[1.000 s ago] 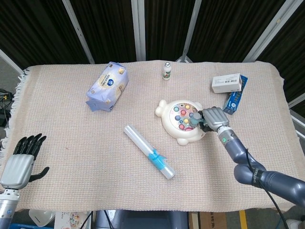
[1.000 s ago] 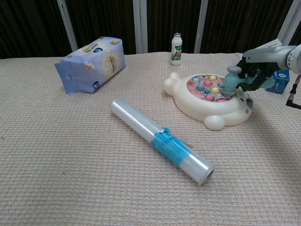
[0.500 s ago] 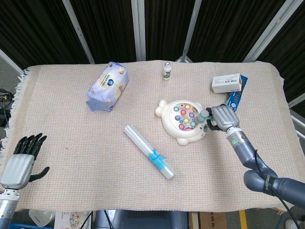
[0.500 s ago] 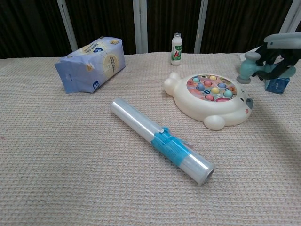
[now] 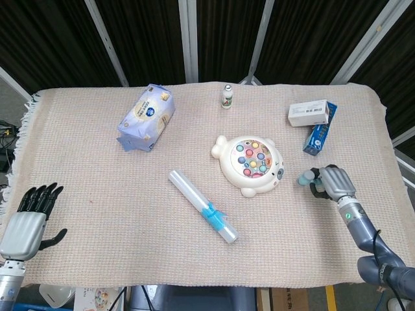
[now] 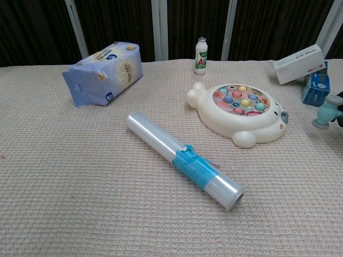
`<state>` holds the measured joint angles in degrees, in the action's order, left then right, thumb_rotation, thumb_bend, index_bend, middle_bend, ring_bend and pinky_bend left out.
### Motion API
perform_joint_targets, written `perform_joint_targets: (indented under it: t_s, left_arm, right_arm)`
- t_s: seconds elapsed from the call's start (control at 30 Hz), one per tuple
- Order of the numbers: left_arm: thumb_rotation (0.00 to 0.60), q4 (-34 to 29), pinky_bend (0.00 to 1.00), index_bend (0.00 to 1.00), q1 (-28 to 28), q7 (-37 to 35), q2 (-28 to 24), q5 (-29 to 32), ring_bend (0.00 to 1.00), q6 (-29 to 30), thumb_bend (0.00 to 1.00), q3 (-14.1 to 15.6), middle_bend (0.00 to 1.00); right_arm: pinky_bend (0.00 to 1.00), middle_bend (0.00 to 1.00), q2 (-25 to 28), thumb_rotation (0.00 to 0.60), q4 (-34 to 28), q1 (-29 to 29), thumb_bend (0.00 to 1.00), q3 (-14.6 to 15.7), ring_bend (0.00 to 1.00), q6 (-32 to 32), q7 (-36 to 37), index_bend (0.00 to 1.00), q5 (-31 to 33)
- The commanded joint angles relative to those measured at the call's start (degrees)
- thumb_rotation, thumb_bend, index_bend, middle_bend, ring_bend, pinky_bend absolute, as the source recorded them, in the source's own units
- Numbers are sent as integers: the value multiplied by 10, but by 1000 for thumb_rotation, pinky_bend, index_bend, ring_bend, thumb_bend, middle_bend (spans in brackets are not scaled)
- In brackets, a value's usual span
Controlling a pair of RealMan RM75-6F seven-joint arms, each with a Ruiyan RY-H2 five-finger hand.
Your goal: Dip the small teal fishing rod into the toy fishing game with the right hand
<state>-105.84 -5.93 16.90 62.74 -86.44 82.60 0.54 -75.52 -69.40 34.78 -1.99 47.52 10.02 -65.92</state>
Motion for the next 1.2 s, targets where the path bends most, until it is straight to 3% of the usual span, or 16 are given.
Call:
perform_joint_targets:
  t_s: [0.03, 0.37, 0.57, 0.8, 1.03, 1.1, 1.2]
  left_arm:
    - [600, -3, 0, 0, 2, 3, -2, -1, 0, 3, 223, 1, 0]
    - [600, -6, 0, 0, 4, 6, -2, -2, 0, 4, 223, 2, 0]
    - [600, -4, 0, 0, 5, 4, -2, -3, 0, 5, 224, 2, 0]
    - [600, -1, 0, 0, 6, 0, 0, -3, 0, 5, 223, 2, 0]
    - [600, 0, 0, 0, 6, -1, 1, -4, 0, 5, 224, 2, 0]
    - [600, 0, 0, 0, 6, -1, 1, -3, 0, 5, 223, 2, 0]
    - [600, 1, 0, 0, 7, -2, 1, -3, 0, 6, 224, 1, 0]
  right_arm:
    - [156, 630, -17, 600, 30, -8, 803, 1, 367, -13, 23, 649, -19]
    - [73, 478, -22, 600, 53, -17, 663, -4, 208, -32, 41, 446, -31]
    - [34, 431, -21, 600, 53, -23, 541, -8, 161, -39, 43, 383, -32]
    - [2, 394, -15, 600, 48, -24, 510, -12, 127, -57, 39, 337, -27]
    - [0, 334, -6, 600, 38, -22, 375, -20, 78, -73, 26, 270, -18]
    - [0, 304, -3, 600, 34, -22, 364, -22, 57, -76, 22, 234, -14]
    - [0, 206, 7, 600, 20, -24, 364, -25, 9, -76, 19, 99, -11]
